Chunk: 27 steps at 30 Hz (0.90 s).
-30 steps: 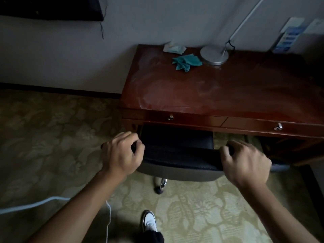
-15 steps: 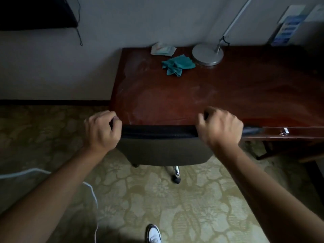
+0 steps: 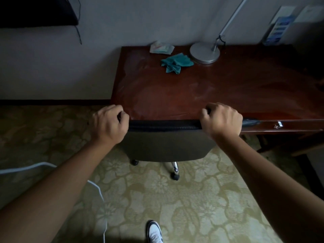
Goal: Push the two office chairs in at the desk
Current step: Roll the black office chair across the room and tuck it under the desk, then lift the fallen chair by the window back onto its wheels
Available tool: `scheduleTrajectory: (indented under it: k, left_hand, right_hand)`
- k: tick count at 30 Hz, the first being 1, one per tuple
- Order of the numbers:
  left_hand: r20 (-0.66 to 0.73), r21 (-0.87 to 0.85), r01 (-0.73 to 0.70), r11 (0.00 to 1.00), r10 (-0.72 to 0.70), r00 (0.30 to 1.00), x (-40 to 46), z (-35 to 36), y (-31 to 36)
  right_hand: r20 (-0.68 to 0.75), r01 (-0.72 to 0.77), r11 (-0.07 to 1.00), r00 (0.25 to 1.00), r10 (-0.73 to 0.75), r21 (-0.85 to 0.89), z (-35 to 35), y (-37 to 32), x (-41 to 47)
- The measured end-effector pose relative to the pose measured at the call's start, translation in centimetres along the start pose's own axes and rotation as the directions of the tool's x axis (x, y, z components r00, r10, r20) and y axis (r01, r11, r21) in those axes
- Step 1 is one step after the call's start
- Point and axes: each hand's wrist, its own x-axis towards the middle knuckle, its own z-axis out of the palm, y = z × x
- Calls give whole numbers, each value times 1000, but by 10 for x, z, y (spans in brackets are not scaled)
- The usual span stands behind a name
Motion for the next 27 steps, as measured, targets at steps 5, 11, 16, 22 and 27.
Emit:
scheduleTrajectory:
  k: [5,11,16,22,27]
  left_hand:
    - [23,4,13,1000,-13,1000,-3,2,-3]
    - [43,-32,182,983,-181,983,-10,-7,32]
    - [-12,-263,82,961,-88,996,-25,-14,125]
    - [36,-513,41,858,-26,999,-48,-5,266]
    - [182,-670,162,724,-51,982,-101,12,394]
  right_hand:
    - [36,10,1000,999,-11,22,-3,2,-7]
    - [90,22,958,995,-50,285,-27,15,-39]
    - [129,-154,838,987,101,523,-68,29,-59]
    - [73,-321,754,936,344,573,-123,117,-98]
    - [47,-469,634,824,565,615,-174,228,-157]
